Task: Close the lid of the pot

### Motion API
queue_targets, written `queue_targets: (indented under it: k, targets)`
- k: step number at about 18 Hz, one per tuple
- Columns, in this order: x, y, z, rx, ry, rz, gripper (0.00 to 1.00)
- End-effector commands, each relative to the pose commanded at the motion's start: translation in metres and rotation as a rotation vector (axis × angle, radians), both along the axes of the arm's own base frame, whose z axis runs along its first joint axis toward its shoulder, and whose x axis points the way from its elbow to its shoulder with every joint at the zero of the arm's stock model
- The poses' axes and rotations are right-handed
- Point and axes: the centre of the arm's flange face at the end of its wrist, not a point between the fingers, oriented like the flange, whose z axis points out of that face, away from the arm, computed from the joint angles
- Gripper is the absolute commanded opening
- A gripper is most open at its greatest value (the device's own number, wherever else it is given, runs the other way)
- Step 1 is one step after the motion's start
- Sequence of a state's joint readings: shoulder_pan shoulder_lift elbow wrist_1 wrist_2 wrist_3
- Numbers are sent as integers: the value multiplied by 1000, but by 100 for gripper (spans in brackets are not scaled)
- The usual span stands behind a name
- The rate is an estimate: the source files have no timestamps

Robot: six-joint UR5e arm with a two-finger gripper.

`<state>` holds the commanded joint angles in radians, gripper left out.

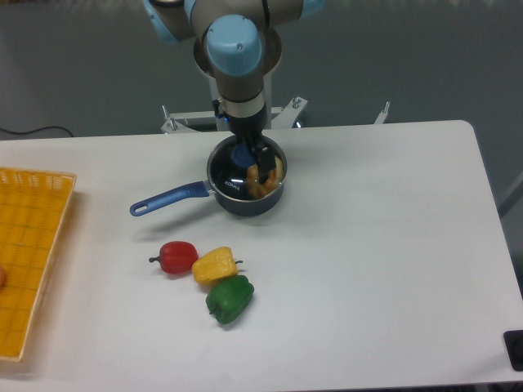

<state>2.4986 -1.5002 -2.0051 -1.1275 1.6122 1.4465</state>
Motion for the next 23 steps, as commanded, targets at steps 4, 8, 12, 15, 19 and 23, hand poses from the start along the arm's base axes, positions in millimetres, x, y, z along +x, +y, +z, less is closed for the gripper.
queue_targets:
  k: [4, 8, 12, 15, 19, 23]
  targets:
    - [-56, 3, -2, -8, -4, 23, 100]
    - [-118, 1, -4, -11, 0, 33, 100]
    - [-183, -4, -14, -16, 3, 3, 100]
    - [-236, -3, -20, -16, 15, -12, 100]
    - [-287, -11, -36, -25, 12, -70, 100]
    - [-318, -26, -53, -14, 39, -58, 100]
